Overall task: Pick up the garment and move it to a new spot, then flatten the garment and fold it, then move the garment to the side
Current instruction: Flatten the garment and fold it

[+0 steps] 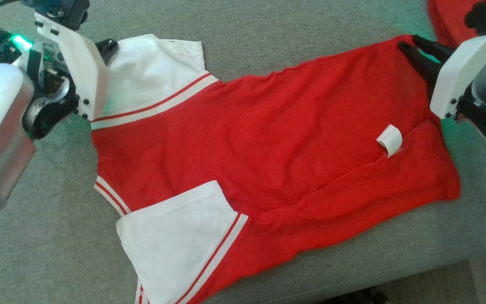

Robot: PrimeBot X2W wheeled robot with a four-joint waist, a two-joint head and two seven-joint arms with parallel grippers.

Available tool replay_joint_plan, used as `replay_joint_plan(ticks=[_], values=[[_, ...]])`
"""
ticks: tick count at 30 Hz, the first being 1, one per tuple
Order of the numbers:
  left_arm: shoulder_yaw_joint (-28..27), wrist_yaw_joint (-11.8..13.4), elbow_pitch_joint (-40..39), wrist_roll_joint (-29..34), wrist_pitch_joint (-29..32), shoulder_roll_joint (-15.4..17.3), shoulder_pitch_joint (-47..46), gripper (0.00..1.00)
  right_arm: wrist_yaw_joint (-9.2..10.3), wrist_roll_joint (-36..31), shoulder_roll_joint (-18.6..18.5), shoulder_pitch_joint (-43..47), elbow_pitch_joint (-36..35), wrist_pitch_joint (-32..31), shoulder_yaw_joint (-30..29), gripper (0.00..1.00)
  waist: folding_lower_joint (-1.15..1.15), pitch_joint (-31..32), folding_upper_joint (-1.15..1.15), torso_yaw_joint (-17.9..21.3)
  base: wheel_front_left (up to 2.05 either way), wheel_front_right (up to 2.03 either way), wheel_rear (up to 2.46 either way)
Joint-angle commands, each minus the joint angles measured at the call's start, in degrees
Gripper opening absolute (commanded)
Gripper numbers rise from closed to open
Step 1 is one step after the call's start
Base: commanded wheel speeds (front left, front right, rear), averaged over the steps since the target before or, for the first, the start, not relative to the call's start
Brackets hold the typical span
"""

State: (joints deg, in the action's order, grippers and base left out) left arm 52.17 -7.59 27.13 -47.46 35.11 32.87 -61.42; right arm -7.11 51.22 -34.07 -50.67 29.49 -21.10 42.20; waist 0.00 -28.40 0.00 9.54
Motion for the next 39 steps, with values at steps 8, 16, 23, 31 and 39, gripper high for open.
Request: replay_joint_plan(ticks=[8,16,23,31,39], values=[[0.41,0.10,0.30,-1.79,-1.87,2.61,-4.24,0.00,-0.37,0.63,-2.00,-2.18,1.61,2.78,2.00,0.00,0.00,-0.59,0.00,-0.89,0.00,0.00,0.00],[1.71,0.10,0.99,3.61,-13.62,3.78,-8.28,0.00,-0.37,-1.27,-1.98,-5.27,4.07,10.43,1.29,0.00,0.00,-1.70,0.00,-0.96,0.00,0.00,0.00],[2.12,0.56,6.18,10.09,-25.05,2.42,-14.33,0.00,-0.37,-1.83,-0.84,-7.80,7.37,16.81,1.39,0.00,0.00,-2.05,0.00,-0.78,0.00,0.00,0.00],[1.74,0.63,10.64,11.66,-34.34,-1.10,-17.32,0.00,-0.37,0.36,-1.68,-8.14,9.60,20.97,1.08,0.00,0.00,-1.19,0.00,-2.39,0.00,0.00,0.00],[2.91,0.23,6.99,7.25,-37.74,-0.65,-10.93,0.00,-0.37,4.67,-4.85,-2.38,8.14,23.45,1.24,0.00,0.00,2.40,0.00,-6.06,0.00,0.00,0.00]])
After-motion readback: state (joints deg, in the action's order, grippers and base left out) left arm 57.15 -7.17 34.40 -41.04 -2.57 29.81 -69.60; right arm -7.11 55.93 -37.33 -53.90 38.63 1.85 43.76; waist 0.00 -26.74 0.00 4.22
